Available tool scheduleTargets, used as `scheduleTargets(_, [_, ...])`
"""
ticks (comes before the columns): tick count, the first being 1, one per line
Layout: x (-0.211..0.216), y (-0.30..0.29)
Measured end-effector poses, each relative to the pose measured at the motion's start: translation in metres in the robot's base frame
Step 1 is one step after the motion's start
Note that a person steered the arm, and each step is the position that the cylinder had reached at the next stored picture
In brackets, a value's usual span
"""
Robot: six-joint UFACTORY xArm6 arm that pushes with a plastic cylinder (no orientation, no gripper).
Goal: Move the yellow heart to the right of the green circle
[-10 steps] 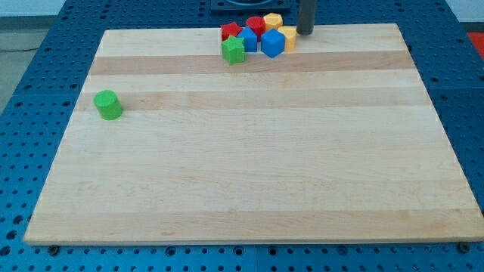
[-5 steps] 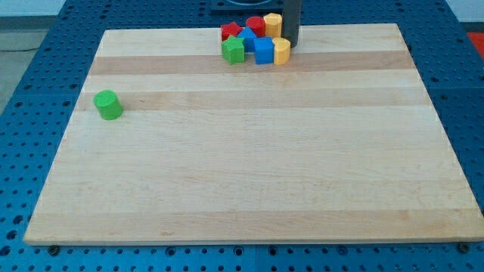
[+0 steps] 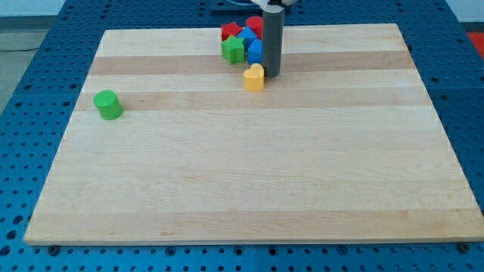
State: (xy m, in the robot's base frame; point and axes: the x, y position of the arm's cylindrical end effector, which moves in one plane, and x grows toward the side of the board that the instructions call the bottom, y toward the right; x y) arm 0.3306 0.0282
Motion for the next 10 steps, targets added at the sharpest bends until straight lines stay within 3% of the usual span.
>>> scheduleTargets(3, [0.033, -0.073])
scheduleTargets(5, [0.080, -0.060])
scheduleTargets(8, [0.082, -0.127])
scheduleTargets(10, [0.077, -0.117])
